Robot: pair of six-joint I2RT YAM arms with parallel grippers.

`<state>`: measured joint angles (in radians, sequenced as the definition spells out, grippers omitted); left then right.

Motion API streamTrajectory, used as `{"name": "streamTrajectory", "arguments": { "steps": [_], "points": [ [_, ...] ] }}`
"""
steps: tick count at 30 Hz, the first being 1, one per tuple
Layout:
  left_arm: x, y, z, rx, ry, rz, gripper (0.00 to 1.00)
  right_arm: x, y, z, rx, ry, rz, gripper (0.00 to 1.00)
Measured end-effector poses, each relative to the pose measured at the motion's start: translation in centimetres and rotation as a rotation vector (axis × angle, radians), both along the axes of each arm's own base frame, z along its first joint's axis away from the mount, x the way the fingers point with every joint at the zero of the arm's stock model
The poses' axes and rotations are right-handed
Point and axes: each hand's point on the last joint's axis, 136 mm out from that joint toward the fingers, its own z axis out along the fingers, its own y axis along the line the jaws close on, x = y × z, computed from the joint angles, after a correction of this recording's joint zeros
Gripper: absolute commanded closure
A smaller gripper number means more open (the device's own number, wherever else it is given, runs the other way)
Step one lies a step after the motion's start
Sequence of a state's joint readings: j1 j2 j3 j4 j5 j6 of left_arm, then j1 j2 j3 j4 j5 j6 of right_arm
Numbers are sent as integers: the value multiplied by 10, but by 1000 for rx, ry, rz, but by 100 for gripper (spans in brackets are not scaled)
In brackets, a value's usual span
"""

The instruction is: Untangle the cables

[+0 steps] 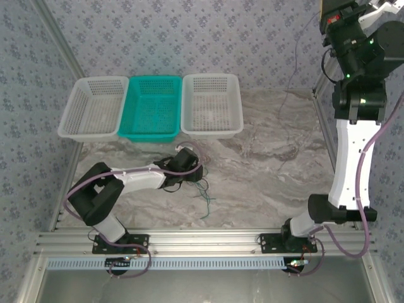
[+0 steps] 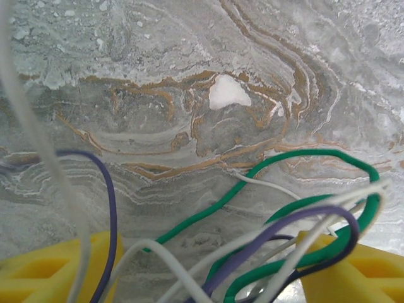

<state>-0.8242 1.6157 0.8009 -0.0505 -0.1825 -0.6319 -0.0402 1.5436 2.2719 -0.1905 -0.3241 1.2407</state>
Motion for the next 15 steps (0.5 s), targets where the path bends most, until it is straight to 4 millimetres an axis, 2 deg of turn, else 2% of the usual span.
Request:
{"name": "streamTrajectory", "arguments": {
  "steps": [4,6,8,12,15],
  "points": [
    [0,-6,8,-34,-6,-39,1,15,4,10,11,-27,12,100],
    [-1,-10,23,-60,-29,-61,1,20,7,15,13,-43,16,100],
    [2,-14,47,-92,-71,-80,1,23,9,21,17,-66,17,100],
    [14,-22,132,-194,-232,-97,1,29,12,35,42,-131,25,100],
    [17,-12,202,-269,-375,-76,1,40,20,43,78,-190,44,100]
  ]
}}
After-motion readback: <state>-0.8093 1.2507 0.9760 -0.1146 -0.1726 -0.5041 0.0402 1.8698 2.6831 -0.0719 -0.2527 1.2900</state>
